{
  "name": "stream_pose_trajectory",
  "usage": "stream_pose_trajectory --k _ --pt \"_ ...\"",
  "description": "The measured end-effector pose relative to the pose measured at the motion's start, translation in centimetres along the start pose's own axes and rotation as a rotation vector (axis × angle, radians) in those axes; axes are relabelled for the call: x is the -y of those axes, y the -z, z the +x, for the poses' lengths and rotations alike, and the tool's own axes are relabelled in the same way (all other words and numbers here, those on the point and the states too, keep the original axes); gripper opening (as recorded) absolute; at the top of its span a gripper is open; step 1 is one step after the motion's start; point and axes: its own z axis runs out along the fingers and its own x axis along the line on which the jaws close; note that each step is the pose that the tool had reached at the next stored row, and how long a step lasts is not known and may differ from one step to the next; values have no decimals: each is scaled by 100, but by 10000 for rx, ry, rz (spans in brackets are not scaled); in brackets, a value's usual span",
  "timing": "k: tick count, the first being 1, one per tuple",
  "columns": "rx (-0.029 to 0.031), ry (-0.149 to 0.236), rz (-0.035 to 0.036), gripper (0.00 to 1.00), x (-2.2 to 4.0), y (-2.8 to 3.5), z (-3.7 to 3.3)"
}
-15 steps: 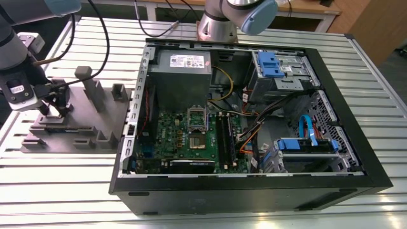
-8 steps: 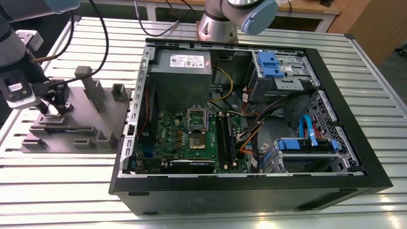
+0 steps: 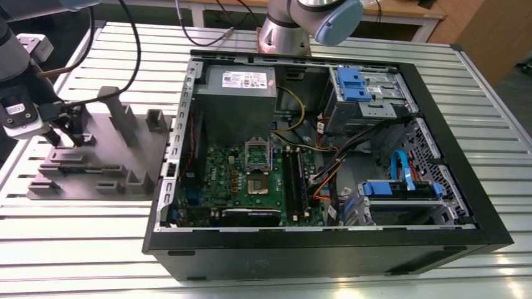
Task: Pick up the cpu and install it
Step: 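Pick up the cpu and move it towards the insertion slot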
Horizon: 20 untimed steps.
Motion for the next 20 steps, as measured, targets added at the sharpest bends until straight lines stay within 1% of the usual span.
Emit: stream_pose_trajectory --k 5,9,20 --pt "0 0 0 47 -2 55 -1" --pt "0 0 0 47 -2 75 -1" --pt "0 0 0 47 -3 102 -2"
